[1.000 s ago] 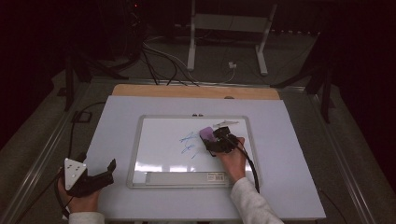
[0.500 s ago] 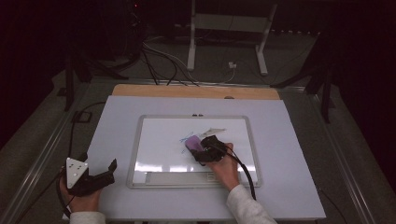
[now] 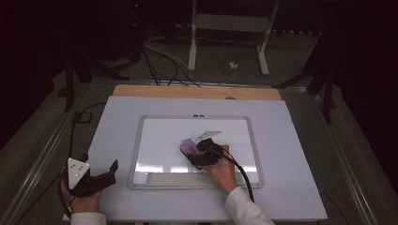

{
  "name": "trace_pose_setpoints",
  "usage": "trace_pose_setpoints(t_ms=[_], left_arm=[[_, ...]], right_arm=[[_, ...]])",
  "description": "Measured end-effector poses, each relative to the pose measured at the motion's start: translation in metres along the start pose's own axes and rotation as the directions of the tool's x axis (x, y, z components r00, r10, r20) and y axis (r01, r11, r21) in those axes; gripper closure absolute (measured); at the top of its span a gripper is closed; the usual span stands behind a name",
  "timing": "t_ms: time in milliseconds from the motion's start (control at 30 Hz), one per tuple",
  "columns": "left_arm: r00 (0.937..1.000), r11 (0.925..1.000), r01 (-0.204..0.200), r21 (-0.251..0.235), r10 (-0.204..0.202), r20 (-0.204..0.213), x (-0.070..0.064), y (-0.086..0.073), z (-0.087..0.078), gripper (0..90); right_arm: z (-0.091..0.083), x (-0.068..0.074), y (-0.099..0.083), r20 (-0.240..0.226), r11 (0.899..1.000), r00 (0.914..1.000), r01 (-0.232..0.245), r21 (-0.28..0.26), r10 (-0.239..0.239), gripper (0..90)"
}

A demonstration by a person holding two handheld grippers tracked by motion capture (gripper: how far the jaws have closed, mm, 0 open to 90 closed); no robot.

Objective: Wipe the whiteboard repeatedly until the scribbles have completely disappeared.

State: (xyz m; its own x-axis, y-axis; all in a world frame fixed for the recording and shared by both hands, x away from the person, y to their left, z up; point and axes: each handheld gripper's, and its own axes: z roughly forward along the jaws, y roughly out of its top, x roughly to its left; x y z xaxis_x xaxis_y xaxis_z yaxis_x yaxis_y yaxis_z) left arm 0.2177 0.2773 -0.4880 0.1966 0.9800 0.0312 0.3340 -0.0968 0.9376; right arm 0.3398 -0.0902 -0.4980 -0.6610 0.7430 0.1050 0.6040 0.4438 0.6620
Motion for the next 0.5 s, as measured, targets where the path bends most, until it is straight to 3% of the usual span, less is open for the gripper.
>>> trace_pose_setpoints(t_ms=[100,167,233,300,367,500], left_arm=[[1.0000,1.0000,0.000,0.000,0.000,-0.001,0.001,0.000,0.000,0.5],[1.0000,1.0000,0.003,0.002,-0.003,-0.002,0.002,0.000,0.001,0.5],[1.0000,1.0000,0.004,0.003,-0.004,-0.004,0.002,-0.001,0.001,0.5],[1.0000,1.0000,0.002,0.005,-0.002,-0.004,0.002,0.000,0.002,0.5],[1.0000,1.0000,-0.001,0.003,0.001,-0.005,0.001,0.000,0.001,0.5],[1.0000,1.0000,0.000,-0.003,0.000,-0.006,0.001,0.000,0.000,0.5]], right_arm=[[-0.001,-0.019,0.001,0.075,0.998,0.9949,-0.066,-0.013,0.067,41.2],[-0.001,-0.028,0.002,0.084,0.994,0.9904,-0.108,-0.020,0.109,41.2],[-0.001,-0.024,0.001,0.089,0.996,0.9919,-0.090,-0.021,0.091,41.2],[0.001,-0.012,0.001,0.039,0.998,0.9975,-0.059,-0.016,0.060,41.2],[0.006,0.007,0.003,-0.019,1.000,0.9998,0.005,-0.007,-0.006,41.2],[0.007,0.011,0.007,-0.002,0.999,0.9994,0.034,0.002,-0.034,41.2]])
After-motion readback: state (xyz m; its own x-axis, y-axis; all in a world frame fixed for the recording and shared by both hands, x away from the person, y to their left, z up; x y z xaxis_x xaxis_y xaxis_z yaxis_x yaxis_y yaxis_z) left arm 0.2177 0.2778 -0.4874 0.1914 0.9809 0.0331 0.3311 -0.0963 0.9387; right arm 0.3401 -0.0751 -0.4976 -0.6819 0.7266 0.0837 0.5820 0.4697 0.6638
